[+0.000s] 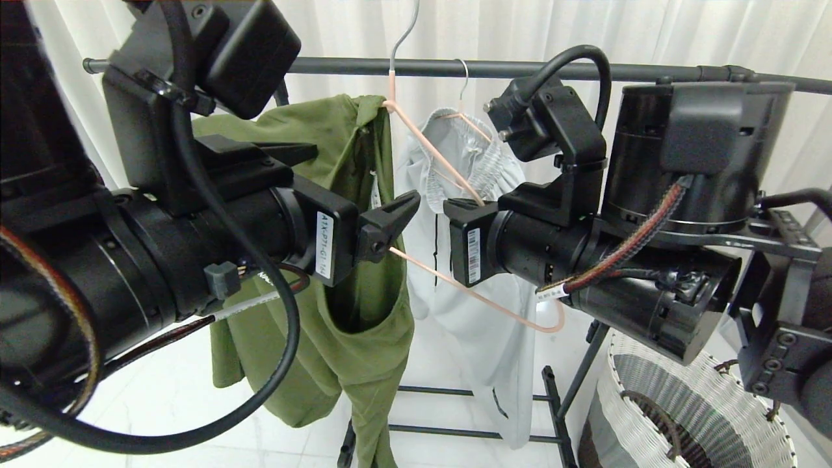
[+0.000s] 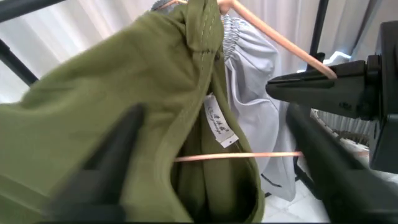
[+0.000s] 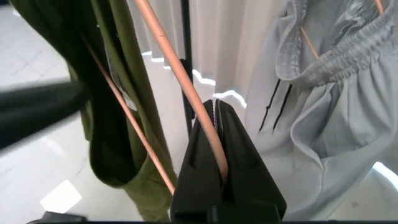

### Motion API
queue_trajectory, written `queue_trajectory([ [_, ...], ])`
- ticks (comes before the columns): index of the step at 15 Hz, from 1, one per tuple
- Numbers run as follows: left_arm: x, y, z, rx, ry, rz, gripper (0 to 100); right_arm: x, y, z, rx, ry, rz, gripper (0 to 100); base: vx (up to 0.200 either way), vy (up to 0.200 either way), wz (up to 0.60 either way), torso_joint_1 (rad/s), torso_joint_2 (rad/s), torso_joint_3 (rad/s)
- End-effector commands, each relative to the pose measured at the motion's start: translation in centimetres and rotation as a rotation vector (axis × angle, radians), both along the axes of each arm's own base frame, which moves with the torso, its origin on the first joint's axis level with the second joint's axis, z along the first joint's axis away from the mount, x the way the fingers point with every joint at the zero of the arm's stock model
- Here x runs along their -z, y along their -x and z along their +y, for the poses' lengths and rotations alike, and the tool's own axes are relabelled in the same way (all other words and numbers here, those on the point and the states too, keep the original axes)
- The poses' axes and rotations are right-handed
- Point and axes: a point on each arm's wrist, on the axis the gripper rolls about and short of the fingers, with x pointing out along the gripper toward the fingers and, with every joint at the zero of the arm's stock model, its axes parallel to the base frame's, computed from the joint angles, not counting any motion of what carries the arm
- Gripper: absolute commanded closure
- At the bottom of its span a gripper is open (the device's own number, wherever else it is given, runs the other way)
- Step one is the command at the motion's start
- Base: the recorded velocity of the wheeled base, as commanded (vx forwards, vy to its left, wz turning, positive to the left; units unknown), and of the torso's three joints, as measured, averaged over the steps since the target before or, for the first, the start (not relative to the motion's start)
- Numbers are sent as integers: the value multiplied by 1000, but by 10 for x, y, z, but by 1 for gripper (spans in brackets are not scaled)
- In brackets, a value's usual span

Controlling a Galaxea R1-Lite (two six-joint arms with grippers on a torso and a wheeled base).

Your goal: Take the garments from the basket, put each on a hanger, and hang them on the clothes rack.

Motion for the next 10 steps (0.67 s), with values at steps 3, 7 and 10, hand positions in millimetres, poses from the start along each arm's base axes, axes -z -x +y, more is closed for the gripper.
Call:
queue_trajectory([
  [3,-3,5,6,-2,10,-14,0,10,0,-9,12,27,-37,100,0,0,0,0,0,0],
  [7,-13,20,23,20,24,-61,0,7,-9,-33,20,55,-67,100,0,0,0,0,0,0],
  [10,-14,29,37,20,20,-85,0,3,-13,-48,19,65,-89,100,0,0,0,0,0,0],
])
